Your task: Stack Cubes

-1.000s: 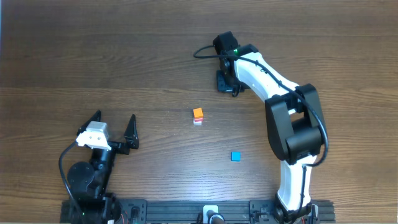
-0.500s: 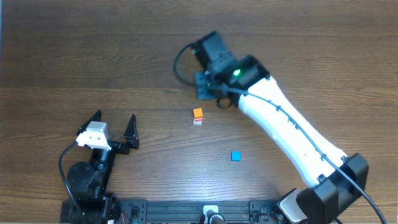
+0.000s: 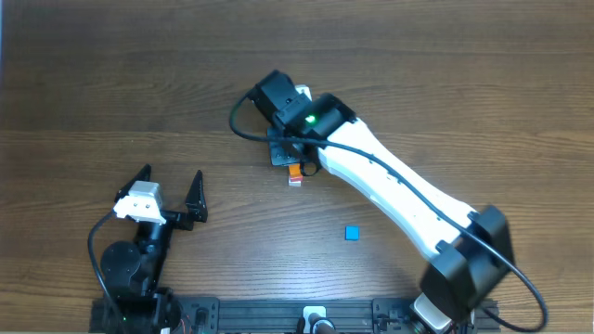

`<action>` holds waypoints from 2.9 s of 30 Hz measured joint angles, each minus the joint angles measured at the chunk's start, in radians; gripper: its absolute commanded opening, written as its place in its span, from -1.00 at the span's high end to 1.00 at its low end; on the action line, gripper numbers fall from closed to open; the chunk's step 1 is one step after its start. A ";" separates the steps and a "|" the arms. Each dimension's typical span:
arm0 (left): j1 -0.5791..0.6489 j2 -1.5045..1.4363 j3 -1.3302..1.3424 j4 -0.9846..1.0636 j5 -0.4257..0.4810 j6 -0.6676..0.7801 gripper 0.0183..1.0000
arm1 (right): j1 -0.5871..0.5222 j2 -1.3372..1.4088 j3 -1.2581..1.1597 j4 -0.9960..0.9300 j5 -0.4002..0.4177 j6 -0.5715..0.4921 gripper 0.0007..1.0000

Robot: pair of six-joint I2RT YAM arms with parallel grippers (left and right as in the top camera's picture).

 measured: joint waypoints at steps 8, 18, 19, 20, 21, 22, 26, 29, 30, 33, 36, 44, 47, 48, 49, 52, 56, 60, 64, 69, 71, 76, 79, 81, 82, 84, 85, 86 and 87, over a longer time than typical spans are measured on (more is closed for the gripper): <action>0.000 0.000 0.000 0.000 0.000 0.000 -1.00 | 0.020 0.073 0.000 -0.022 -0.001 0.054 0.98; 0.000 0.000 0.000 0.000 0.000 0.000 -1.00 | 0.033 0.073 0.000 -0.074 0.000 0.091 0.98; 0.000 0.000 0.000 0.000 0.000 0.000 -1.00 | 0.033 0.073 0.000 -0.074 0.000 0.092 0.98; 0.000 0.000 0.000 0.000 0.000 0.000 -1.00 | 0.033 0.073 0.000 -0.074 0.000 0.093 0.98; 0.000 0.000 0.000 0.000 0.000 0.000 -1.00 | 0.033 0.073 0.000 -0.074 0.001 0.095 0.98; 0.000 0.000 0.000 0.000 0.000 0.000 -1.00 | 0.033 0.075 0.000 -0.073 0.003 0.097 0.98; 0.000 0.000 0.000 0.000 0.000 0.000 -1.00 | 0.032 0.089 0.000 -0.071 0.004 0.101 0.98; 0.000 0.000 0.000 0.000 0.000 0.000 -1.00 | 0.032 0.108 0.000 -0.067 0.004 0.103 0.98; 0.000 0.000 0.000 0.000 0.000 0.000 -1.00 | 0.032 0.111 0.000 -0.063 0.003 0.104 0.98; 0.000 0.000 0.000 0.000 0.000 0.000 -1.00 | 0.032 0.118 0.000 -0.053 0.004 0.103 0.98; 0.000 0.000 0.000 0.000 0.000 0.000 -1.00 | 0.032 0.118 0.000 -0.051 0.004 0.106 0.98; 0.000 0.000 0.000 0.000 0.000 0.000 -1.00 | 0.031 0.124 0.000 -0.051 0.004 0.108 0.98; 0.000 0.000 0.000 0.000 0.000 0.000 -1.00 | 0.028 0.139 0.000 -0.051 0.004 0.113 0.98; 0.000 0.000 0.000 0.000 0.000 0.000 -1.00 | 0.027 0.142 0.000 -0.051 0.004 0.114 0.98; 0.000 0.000 0.000 0.000 0.000 0.000 -1.00 | 0.026 0.146 0.000 -0.049 0.004 0.117 0.98; 0.000 0.000 0.000 0.000 0.000 0.000 -1.00 | 0.026 0.150 -0.002 -0.045 0.004 0.120 0.98; 0.000 0.000 0.000 0.000 0.000 0.000 -1.00 | 0.026 0.151 -0.002 -0.043 0.004 0.122 0.98; 0.000 0.000 0.000 0.000 0.000 0.000 -1.00 | 0.026 0.151 -0.003 -0.043 0.008 0.125 0.98; 0.000 0.000 0.000 0.000 0.000 0.000 -1.00 | 0.025 0.151 -0.003 -0.043 0.014 0.130 0.98; 0.000 0.000 0.000 0.000 0.000 0.000 -1.00 | 0.025 0.151 -0.003 -0.043 0.022 0.130 0.98; 0.000 0.000 0.000 0.000 0.000 0.000 -1.00 | 0.025 0.151 -0.003 -0.043 0.022 0.131 0.98; 0.000 0.000 0.000 0.000 0.000 0.000 -1.00 | 0.025 0.151 -0.003 -0.043 0.022 0.134 0.97; 0.000 0.000 0.000 0.000 0.000 0.000 -1.00 | 0.025 0.151 -0.003 -0.043 0.022 0.134 0.96; 0.000 0.000 0.000 0.000 0.000 0.000 -1.00 | 0.025 0.151 -0.003 -0.043 0.022 0.134 0.94; 0.000 0.000 0.000 0.000 0.000 0.000 -1.00 | 0.025 0.151 -0.003 -0.043 0.022 0.134 0.93; 0.000 0.000 0.000 0.000 0.000 0.000 -1.00 | 0.025 0.151 -0.003 -0.043 0.022 0.136 0.91; 0.000 0.000 0.000 0.000 0.000 0.000 -1.00 | 0.025 0.151 -0.003 -0.043 0.022 0.137 0.88; 0.000 0.000 0.000 0.000 0.000 0.000 -1.00 | 0.025 0.151 -0.003 -0.043 0.022 0.137 0.86; 0.000 0.000 0.000 0.000 0.000 0.000 -1.00 | 0.025 0.151 -0.003 -0.043 0.022 0.138 0.87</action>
